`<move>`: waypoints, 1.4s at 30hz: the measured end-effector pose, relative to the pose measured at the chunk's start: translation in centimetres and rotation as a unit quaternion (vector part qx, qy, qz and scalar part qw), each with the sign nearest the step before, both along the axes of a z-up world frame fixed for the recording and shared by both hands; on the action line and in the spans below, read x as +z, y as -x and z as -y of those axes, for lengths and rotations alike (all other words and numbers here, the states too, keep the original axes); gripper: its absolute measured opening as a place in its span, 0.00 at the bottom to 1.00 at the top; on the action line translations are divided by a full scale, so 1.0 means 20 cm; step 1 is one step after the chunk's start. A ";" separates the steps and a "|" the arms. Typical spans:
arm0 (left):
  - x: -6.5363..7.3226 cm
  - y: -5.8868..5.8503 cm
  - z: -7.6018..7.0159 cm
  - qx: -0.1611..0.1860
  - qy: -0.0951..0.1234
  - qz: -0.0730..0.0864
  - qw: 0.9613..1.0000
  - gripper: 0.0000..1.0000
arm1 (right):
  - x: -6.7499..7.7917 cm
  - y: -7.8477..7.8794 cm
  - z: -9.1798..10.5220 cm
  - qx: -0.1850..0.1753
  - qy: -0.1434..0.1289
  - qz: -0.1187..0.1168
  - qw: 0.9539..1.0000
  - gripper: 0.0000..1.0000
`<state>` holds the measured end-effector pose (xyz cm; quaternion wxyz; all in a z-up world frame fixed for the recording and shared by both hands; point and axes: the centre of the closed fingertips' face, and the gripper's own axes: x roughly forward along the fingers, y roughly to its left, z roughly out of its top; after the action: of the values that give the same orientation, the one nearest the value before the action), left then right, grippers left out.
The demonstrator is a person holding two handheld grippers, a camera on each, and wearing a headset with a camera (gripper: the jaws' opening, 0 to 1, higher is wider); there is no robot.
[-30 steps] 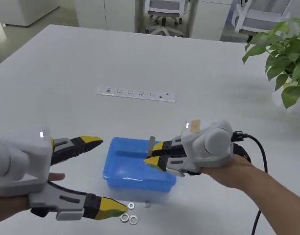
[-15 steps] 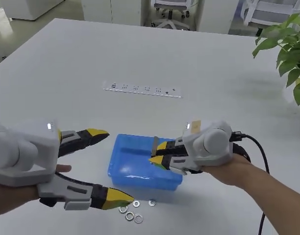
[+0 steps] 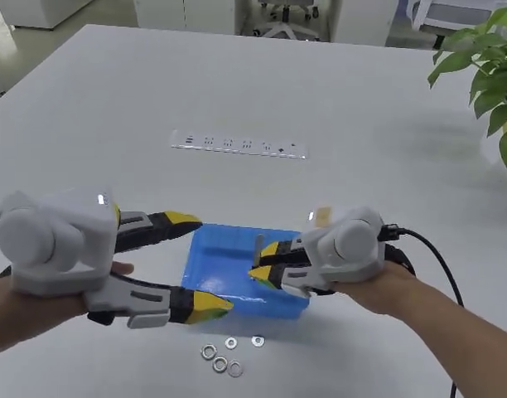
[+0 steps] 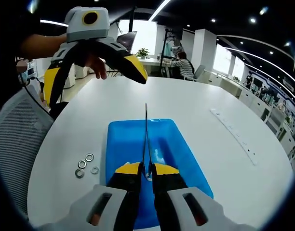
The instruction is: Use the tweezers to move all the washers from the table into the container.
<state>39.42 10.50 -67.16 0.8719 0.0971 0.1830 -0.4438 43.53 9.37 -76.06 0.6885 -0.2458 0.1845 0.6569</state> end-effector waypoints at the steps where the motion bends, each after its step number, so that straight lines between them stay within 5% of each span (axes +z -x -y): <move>1: 0.00 -0.01 0.00 -0.002 -0.002 -0.001 1.000 0.68 | -0.01 0.01 0.00 0.002 0.001 -0.002 1.000 0.10; 19: -0.10 -0.14 0.12 -0.041 -0.030 -0.002 0.999 0.28 | -0.06 0.02 0.01 0.010 0.006 -0.012 1.000 0.10; 30: -0.12 -0.18 0.19 -0.071 -0.037 0.002 0.997 0.15 | -0.05 0.03 0.01 0.019 0.007 -0.008 1.000 0.10; 42: -0.14 -0.19 0.20 -0.091 -0.049 0.009 0.995 0.06 | -0.06 0.02 0.02 0.026 0.015 0.001 1.000 0.12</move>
<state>43.30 6.53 -69.93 0.8239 0.1604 0.1869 -0.5105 43.05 8.98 -77.29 0.6676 -0.2621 0.1872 0.6713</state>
